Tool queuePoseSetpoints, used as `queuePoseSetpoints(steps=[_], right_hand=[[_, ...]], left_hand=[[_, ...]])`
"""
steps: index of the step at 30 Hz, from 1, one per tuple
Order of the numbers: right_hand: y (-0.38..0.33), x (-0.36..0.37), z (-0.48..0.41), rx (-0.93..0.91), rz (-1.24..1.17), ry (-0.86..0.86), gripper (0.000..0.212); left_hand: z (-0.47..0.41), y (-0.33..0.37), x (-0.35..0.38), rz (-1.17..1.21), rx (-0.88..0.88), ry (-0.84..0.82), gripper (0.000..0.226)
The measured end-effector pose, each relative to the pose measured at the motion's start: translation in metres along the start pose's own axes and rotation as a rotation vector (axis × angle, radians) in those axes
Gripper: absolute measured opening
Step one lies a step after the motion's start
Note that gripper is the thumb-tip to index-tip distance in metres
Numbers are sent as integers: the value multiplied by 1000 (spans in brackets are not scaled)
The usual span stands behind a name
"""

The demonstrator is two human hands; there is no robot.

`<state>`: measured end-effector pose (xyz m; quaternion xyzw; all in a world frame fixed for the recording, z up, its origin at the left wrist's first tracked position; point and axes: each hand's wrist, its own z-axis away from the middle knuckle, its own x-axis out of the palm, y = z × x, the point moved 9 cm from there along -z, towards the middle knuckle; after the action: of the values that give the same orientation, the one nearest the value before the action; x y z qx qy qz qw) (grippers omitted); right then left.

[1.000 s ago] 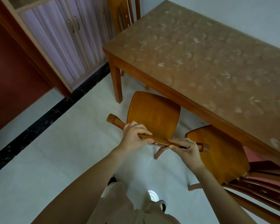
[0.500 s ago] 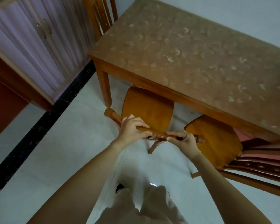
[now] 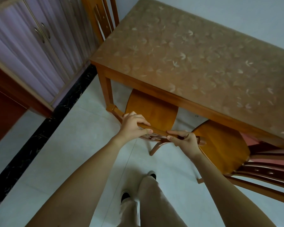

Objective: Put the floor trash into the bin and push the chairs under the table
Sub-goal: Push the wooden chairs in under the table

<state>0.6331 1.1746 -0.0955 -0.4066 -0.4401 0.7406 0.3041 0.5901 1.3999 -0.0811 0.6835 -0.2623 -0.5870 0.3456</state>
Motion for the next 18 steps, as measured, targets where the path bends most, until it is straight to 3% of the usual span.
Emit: queuePoseSetpoints(steps=[18], right_hand=[[-49,9,-89,9,-41,45,23]], left_hand=[[-104,-30,-29,-34,-35,-108,24]])
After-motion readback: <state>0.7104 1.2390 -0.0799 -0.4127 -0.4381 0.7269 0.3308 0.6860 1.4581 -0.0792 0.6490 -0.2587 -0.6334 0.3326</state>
